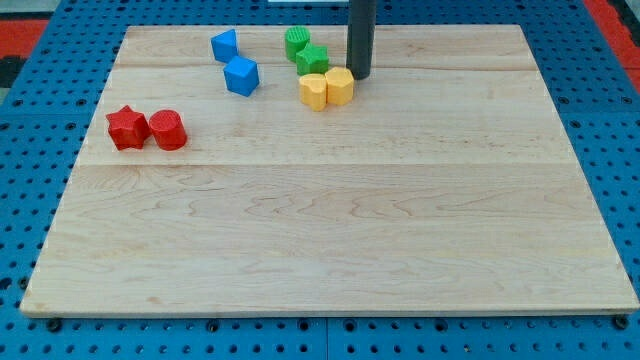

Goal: Push the yellow heart towards center right

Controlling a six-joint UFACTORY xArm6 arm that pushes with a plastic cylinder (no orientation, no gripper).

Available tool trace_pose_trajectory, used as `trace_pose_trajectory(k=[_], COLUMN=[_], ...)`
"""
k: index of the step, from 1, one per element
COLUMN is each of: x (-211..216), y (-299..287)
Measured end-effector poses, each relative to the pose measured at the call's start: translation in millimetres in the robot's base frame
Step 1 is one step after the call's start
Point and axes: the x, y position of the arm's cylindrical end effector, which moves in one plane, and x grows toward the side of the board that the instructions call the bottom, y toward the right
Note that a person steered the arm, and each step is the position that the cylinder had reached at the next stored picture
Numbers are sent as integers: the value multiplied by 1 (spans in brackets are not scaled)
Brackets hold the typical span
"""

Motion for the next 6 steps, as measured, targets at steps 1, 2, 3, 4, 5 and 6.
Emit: trace_pose_trajectory(k=[1, 2, 3, 4, 5, 6], x=[49, 63, 93, 56, 17, 17], y=[10, 20, -70, -110, -112, -54])
